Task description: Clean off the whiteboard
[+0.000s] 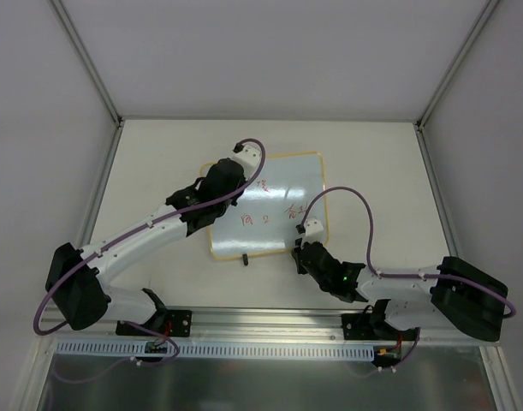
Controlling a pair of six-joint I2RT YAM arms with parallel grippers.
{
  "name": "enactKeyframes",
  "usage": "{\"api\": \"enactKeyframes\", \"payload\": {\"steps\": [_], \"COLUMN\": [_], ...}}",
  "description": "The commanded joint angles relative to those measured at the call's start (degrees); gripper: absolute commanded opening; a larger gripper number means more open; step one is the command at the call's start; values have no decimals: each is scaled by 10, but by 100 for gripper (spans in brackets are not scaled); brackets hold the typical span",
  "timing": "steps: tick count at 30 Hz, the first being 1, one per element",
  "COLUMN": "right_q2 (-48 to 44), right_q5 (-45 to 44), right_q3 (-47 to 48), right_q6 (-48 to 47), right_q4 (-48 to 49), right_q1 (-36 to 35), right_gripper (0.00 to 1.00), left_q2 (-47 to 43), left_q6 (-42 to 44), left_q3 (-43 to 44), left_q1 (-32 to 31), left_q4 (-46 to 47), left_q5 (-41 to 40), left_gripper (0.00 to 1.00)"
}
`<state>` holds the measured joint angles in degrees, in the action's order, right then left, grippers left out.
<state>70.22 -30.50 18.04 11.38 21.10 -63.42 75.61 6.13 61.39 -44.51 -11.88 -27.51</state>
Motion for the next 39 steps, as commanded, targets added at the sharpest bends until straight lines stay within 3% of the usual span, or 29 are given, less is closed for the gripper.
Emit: {"api": "enactKeyframes", "payload": {"steps": [1,7,16,26,32,39], "right_q2": [0,3,11,6,6,9], "right_q5": [-22,-19,-11,-11,-9,-3], "right_q3": [-6,-6,-6,-16,-19,-16], "right_q6": [5,8,5,5,7,2], "right_q4": [27,27,29,29,29,29], "right_q1": [-2,-3,-3,-3,-2,-2], "right_gripper": [0,0,0,0,1,0], "left_q2": [17,50,74,76,66,88], "left_q6": [31,21,-42,-95,-43,5], "left_q3": [35,25,-57,-86,-40,28], "left_q1": [7,7,-1,-97,-93,-36], "left_q4": [5,7,65,63,51,54], "left_q5": [-4,5,11,18,-48,-28], "left_gripper": [3,1,0,0,0,0]}}
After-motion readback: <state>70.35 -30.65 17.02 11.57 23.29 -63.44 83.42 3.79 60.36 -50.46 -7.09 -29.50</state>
